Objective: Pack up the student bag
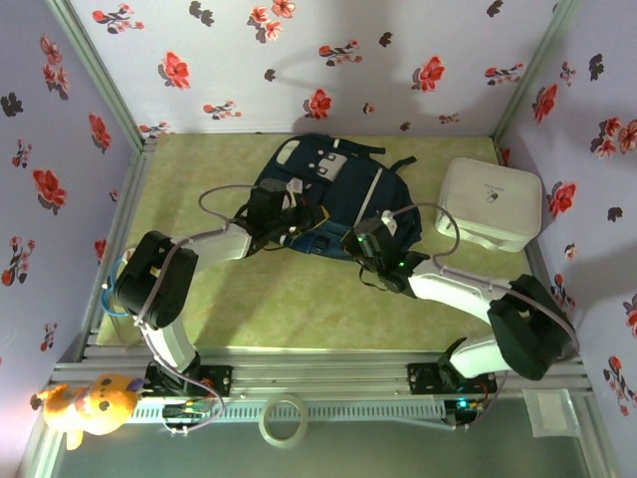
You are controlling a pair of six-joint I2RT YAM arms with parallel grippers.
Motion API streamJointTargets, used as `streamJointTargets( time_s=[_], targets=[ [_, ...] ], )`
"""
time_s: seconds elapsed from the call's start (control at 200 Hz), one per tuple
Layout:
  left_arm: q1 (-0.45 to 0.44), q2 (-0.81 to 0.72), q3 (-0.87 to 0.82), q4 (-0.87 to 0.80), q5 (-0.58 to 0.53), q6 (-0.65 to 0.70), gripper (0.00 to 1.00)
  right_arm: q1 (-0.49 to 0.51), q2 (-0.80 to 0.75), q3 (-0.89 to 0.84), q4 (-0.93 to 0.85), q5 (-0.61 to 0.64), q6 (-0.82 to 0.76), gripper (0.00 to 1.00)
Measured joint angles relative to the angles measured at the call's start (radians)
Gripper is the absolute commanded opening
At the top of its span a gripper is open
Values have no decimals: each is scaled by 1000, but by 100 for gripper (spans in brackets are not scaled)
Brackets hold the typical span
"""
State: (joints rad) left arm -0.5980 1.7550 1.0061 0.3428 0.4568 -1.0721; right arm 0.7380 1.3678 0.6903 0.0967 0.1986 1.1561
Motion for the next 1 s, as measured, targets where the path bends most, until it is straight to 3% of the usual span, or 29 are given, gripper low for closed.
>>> streamJointTargets(
  time_s=[0.34, 0.695, 1.0],
  targets=[
    [-5, 0, -8, 0, 11, 1, 0, -7, -45, 2, -129, 42, -86, 16],
    [-4, 0, -8, -1, 14, 1, 0, -39, 30, 91, -247, 48, -334, 23],
    [-4, 0, -7, -3, 15, 1, 0, -47, 65, 132, -288, 61, -480, 21]
  ],
)
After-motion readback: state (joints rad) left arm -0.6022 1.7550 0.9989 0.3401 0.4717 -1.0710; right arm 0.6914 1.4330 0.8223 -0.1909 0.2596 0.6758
